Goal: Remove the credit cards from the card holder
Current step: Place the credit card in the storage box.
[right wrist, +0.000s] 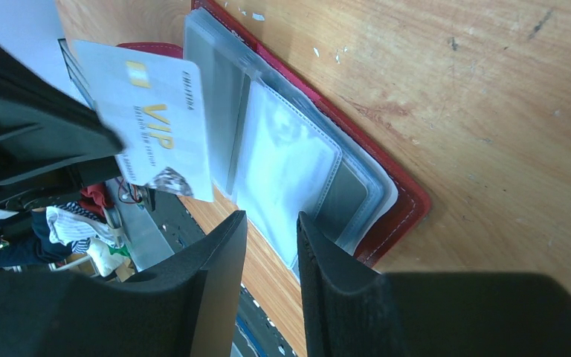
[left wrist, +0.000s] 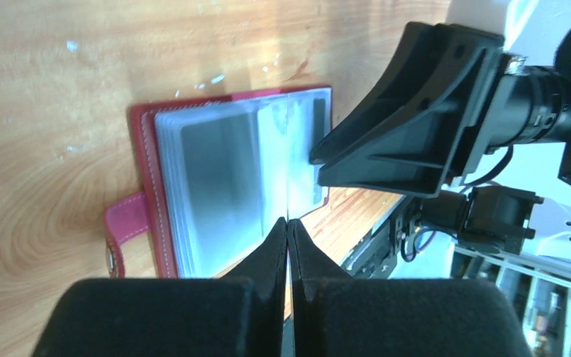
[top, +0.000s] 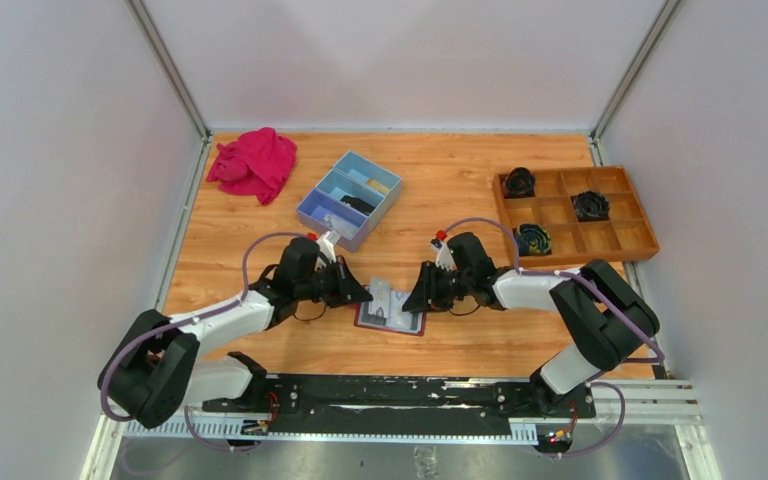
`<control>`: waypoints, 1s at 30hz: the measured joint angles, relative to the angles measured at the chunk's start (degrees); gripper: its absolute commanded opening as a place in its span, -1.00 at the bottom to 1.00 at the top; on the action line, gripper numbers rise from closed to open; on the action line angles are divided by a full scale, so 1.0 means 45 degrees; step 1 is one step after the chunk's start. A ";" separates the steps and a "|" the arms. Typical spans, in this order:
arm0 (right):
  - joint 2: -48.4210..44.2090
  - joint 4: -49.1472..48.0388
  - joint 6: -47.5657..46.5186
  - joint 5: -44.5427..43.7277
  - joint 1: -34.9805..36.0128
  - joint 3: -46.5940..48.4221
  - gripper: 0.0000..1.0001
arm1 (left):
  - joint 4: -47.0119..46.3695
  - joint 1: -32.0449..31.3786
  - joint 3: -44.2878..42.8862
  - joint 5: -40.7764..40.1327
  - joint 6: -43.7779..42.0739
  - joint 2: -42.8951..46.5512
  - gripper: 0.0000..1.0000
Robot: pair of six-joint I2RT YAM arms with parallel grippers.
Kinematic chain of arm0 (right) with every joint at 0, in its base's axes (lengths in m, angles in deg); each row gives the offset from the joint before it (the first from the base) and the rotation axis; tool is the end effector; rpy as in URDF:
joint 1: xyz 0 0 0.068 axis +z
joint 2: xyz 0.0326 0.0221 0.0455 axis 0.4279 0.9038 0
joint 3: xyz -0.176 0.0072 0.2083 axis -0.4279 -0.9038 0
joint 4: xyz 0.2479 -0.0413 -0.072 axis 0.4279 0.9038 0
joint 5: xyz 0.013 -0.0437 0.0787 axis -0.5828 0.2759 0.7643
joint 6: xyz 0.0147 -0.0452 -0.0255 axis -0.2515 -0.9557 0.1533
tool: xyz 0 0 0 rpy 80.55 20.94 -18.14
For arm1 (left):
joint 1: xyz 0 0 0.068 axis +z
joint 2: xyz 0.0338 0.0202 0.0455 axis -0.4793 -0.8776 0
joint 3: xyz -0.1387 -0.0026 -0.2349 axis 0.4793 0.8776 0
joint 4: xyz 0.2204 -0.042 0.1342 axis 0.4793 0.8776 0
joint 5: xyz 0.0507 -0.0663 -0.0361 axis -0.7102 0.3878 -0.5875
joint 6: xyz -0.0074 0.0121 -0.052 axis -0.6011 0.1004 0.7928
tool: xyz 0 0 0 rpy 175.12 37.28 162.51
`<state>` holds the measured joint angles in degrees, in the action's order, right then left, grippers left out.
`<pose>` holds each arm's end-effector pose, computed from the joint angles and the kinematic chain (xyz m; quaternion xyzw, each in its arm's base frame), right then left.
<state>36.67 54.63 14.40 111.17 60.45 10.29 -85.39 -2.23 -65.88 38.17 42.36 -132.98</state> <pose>0.2148 0.1759 0.1380 -0.0582 0.8745 0.4629 0.1326 0.1831 -0.1280 0.1555 -0.0509 0.8709 -0.4463 0.1995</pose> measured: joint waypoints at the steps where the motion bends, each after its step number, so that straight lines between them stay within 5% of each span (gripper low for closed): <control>1: 0.0000 0.0019 -0.0005 -0.0005 0.0000 0.0015 -0.27 | 0.0442 0.0000 -0.0296 -0.0053 -0.0175 0.0151 -1.00; 17: -0.0311 0.0544 -0.0189 -0.0384 0.0005 0.0083 -0.26 | 0.7305 0.0986 -0.4629 -0.2705 -0.2584 0.1666 -1.00; 30: -0.0544 0.0869 -0.0374 -0.0665 0.0039 0.0087 -0.25 | 0.5100 0.2501 -0.5212 -0.4294 -0.0316 0.0597 -1.00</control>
<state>34.22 58.54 12.71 108.17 60.62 10.68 -62.44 9.02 -89.33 18.85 40.94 -130.29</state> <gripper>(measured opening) 0.370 0.004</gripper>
